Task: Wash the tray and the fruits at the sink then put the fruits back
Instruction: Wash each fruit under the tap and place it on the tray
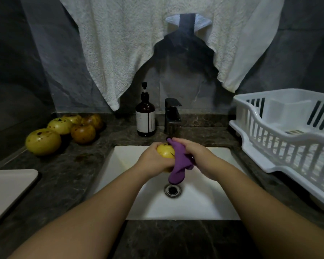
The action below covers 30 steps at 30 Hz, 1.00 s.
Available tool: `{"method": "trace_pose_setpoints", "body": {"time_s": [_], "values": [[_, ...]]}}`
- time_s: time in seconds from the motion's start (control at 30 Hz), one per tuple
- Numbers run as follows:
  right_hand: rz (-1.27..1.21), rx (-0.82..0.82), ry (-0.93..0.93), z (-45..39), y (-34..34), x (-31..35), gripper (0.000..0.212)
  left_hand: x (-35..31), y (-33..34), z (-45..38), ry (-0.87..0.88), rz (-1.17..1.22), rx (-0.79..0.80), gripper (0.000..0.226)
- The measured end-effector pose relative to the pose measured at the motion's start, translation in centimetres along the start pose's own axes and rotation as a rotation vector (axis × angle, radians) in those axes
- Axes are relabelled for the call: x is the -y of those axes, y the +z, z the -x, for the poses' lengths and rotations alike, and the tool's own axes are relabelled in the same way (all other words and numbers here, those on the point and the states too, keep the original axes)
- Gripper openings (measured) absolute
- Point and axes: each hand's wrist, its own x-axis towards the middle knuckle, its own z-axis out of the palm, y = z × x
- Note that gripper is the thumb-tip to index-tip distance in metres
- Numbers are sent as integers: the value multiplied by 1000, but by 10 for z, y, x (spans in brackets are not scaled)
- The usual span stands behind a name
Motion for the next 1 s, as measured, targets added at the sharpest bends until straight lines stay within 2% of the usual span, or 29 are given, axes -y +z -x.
{"method": "trace_pose_setpoints", "body": {"time_s": [0.07, 0.17, 0.23, 0.33, 0.4, 0.5, 0.67, 0.77, 0.87, 1.0], "values": [[-110, -12, 15, 0, -6, 0, 62, -2, 0, 1, -6, 62, -3, 88], [-118, -69, 29, 0, -14, 3, 68, -7, -1, 2, 8, 118, -10, 95], [-87, -84, 86, 2, -21, 6, 57, -8, -1, 3, 5, 137, -5, 100], [140, -32, 250, 11, -32, 10, 27, -9, -2, 5, -10, 173, -11, 106], [136, -2, 300, 16, -39, 14, 19, -13, 1, 8, -25, 189, 2, 105], [98, -29, 269, 20, -48, 25, 20, -23, 10, 12, -39, 194, 37, 99], [50, -218, 119, 23, -76, 56, 35, -41, 29, 6, 16, 151, 36, 80], [12, -313, 13, 25, -96, 79, 38, -60, 47, -3, 83, 90, 31, 87], [94, -429, -68, 30, -121, 99, 39, -84, 68, -14, 135, 53, 53, 92], [96, -549, -50, 37, -150, 112, 38, -114, 99, -27, 202, 41, 66, 98]]}}
